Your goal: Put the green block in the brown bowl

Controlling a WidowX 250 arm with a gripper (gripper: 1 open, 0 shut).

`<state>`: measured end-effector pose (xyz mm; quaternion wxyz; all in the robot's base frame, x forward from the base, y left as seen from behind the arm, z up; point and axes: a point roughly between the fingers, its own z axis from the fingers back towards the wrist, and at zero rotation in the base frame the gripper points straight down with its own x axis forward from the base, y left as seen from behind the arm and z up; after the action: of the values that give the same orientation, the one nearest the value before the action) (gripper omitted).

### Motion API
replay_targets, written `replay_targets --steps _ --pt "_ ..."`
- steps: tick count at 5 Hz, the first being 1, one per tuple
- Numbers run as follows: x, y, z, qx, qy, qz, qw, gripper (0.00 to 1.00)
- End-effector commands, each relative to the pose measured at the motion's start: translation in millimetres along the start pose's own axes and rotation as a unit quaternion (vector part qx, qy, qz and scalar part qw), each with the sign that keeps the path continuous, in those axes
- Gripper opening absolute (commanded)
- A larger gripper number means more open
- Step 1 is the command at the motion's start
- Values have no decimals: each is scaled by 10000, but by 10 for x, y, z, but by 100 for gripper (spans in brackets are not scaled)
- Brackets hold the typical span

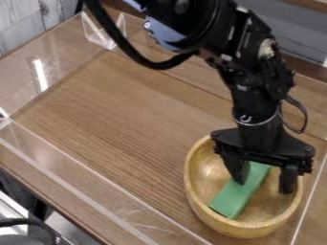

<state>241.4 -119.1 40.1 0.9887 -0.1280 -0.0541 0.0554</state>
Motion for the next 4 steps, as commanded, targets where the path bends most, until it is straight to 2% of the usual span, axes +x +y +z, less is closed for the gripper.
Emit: replay_targets --steps 1,4 --pt "-52 134 -185 170 191 15 9997 0" --pt "-128 130 -95 234 325 40 9992 0"
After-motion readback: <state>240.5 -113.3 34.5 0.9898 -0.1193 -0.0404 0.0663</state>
